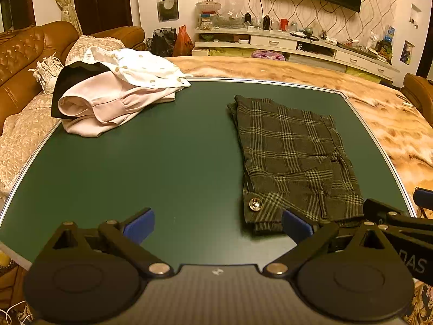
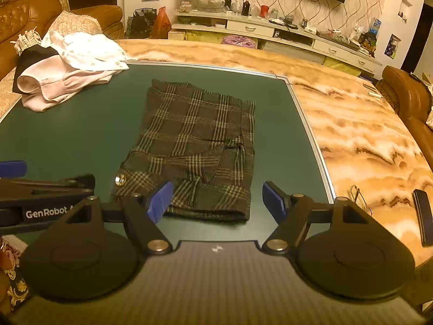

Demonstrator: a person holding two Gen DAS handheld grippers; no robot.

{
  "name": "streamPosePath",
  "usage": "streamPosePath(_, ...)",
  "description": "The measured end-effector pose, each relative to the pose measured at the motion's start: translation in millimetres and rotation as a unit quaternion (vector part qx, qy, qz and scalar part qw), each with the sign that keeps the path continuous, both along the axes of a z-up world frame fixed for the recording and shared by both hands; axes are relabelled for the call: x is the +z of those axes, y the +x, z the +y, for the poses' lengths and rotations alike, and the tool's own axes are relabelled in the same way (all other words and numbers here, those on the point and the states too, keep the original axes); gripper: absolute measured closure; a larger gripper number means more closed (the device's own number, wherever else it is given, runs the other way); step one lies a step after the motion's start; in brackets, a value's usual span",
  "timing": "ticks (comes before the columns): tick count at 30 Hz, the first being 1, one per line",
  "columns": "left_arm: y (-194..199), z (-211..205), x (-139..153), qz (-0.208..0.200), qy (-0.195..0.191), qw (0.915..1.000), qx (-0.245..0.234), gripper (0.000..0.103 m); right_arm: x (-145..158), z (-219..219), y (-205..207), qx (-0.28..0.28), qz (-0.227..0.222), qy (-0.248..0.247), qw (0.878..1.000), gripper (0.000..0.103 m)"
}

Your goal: Fold clothes

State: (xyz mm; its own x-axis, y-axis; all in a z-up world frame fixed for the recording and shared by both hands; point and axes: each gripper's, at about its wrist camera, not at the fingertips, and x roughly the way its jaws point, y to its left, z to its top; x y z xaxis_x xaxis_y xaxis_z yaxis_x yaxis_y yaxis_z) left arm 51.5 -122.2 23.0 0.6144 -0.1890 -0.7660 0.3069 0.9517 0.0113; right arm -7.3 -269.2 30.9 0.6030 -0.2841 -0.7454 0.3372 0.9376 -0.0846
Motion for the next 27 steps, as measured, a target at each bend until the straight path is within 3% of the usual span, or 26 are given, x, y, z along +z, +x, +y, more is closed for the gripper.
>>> streamPosePath(23,-53.8,13.8,-10.2,-0.018,-0.026,0.9994,-0.012,0.0,-14.1,12.6,-52.3,-0.038,-0.002,0.0,0.999,0.022)
streamPosePath(27,-57.4,15.0,-11.5,-0.02,-0.027,0.9993,-0.013,0.0,-19.8,11.0,-58.1,-0.043,-0.001,0.021,0.999,0.022)
